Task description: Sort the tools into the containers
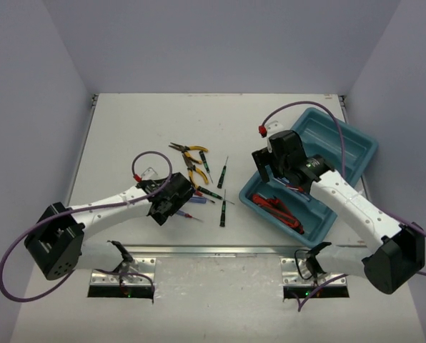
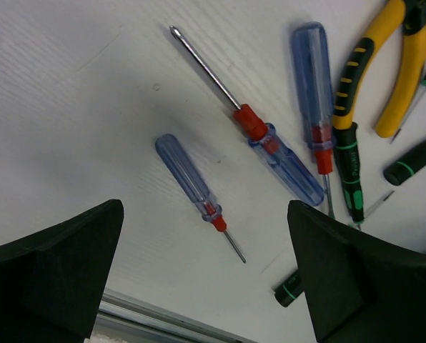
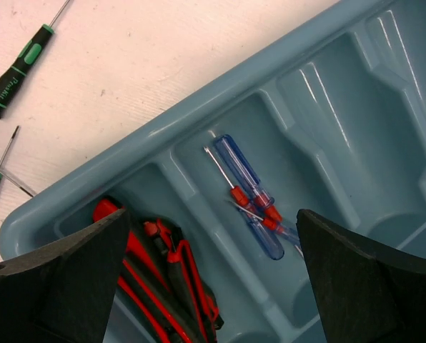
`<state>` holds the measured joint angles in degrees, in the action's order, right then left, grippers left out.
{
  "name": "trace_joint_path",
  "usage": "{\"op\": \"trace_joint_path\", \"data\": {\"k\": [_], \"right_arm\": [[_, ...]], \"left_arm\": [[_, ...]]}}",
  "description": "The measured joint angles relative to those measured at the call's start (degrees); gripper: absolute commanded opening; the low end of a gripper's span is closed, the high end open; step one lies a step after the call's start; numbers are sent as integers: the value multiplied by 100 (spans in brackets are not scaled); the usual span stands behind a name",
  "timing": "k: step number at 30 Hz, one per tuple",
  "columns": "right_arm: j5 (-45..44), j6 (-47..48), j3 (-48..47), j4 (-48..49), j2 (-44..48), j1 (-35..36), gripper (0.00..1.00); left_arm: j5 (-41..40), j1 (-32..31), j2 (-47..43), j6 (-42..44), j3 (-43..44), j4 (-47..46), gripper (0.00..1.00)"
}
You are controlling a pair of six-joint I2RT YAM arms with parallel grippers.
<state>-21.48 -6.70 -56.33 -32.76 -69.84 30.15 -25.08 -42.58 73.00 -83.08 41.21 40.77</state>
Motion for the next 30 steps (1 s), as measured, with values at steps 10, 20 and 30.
{"op": "trace_joint_path", "data": {"k": [10,20,30], "right_arm": [[274,-153,58,21,147,0,99],[835,-128,76,19,191,0,91],[4185,-408,274,601,434,120,82]], "left_arm": [[102,-31,967,-135,32,-32,61],[223,-62,1225,-115,35,-204,8],[271,-213,422,93,-337,-330,0]]}}
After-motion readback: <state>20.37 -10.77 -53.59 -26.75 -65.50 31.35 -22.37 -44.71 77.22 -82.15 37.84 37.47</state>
